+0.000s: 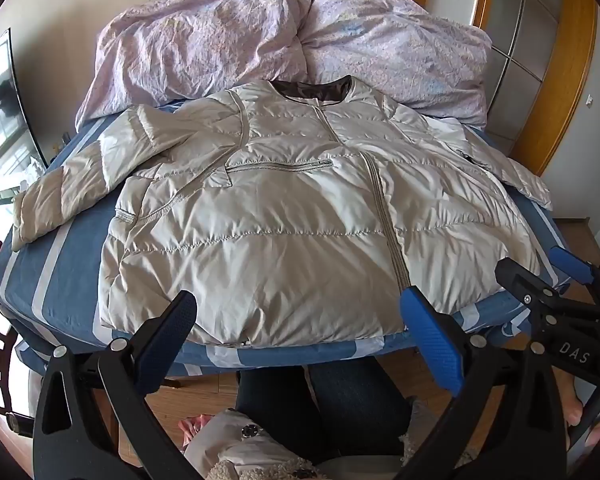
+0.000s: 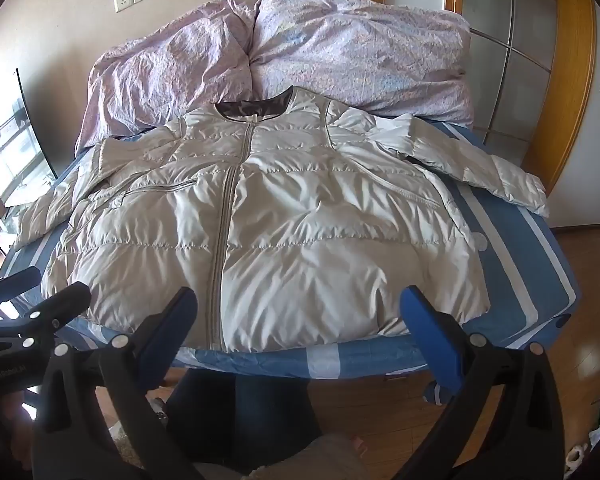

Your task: Fold large clothes

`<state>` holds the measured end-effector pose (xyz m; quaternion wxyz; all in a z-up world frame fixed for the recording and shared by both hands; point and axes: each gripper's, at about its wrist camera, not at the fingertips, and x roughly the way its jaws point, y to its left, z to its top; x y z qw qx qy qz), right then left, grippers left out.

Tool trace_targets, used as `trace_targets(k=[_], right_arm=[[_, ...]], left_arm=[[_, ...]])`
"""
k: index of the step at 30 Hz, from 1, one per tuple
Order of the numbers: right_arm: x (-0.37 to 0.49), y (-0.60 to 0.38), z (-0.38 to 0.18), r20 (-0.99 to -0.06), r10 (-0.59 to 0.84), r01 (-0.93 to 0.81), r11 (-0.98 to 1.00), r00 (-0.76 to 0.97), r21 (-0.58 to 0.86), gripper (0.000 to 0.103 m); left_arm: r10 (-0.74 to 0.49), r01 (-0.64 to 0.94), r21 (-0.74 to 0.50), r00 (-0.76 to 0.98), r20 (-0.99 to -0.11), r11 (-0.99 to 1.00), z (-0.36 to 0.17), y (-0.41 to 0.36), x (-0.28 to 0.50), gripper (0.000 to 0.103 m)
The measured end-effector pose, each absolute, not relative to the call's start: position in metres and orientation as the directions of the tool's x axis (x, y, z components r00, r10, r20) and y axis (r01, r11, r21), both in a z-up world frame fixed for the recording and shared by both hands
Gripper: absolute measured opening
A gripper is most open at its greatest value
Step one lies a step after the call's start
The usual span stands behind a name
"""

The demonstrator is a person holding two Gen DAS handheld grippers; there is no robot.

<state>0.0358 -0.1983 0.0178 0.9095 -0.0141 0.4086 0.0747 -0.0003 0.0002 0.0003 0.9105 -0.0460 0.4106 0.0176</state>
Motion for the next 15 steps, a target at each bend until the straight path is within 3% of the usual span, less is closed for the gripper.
trace_targets(k=[15], right_arm=[[0.0360,-0.1985,0.0182,-0.747,0.125,-0.148,0.988,0.653,0.037,0.101]], left_arm=[[-0.005,-0.071,-0.068,0.658,-0.753,0.995,0.0001,0.0002,-0.0001,0.102]])
